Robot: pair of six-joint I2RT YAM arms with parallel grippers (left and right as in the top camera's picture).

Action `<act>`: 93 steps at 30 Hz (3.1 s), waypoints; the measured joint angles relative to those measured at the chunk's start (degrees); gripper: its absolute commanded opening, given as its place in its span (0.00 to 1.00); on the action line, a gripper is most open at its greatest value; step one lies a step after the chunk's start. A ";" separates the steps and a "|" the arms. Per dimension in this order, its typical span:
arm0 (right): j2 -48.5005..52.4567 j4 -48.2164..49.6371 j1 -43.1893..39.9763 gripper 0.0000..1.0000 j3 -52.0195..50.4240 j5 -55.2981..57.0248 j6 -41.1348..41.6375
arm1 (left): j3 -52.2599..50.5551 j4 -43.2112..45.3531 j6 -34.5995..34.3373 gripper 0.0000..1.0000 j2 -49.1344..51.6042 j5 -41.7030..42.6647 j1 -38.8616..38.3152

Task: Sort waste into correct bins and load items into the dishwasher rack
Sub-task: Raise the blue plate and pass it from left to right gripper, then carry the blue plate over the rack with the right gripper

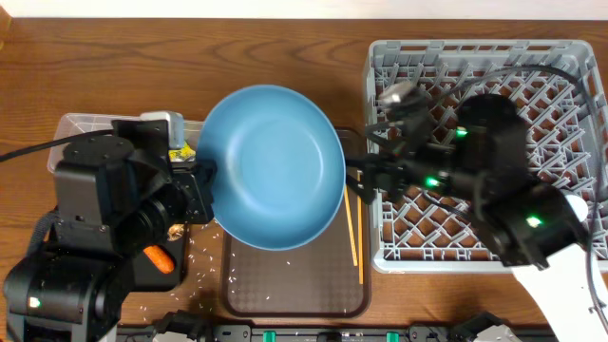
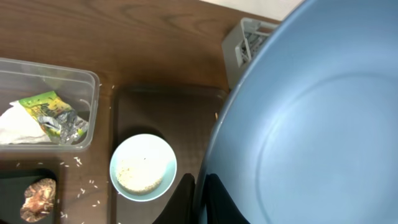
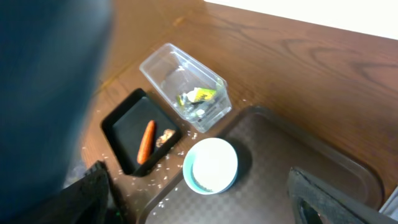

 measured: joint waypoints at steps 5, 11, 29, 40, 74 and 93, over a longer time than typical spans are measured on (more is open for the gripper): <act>3.63 0.46 3.13 0.86 0.00 6.05 0.57 | 0.02 -0.20 0.00 0.06 0.31 -4.59 -4.04; 4.17 -3.26 3.08 0.87 -0.02 14.49 0.76 | 0.02 -0.04 0.02 0.06 1.51 -7.74 -6.64; -5.90 -4.68 -0.87 0.91 0.00 12.15 0.72 | 0.02 0.96 -0.94 0.06 6.38 -14.58 -8.81; 4.00 -3.45 0.68 0.56 0.00 4.98 0.79 | 0.02 1.95 -1.49 0.06 6.23 -14.58 -13.38; 1.18 -11.34 0.68 0.01 0.00 23.98 2.67 | 0.04 3.87 -1.86 0.81 5.64 -13.75 -14.01; -4.59 -13.38 -15.21 0.01 0.00 69.09 4.74 | 0.04 3.78 -1.88 0.99 3.85 -13.20 -13.84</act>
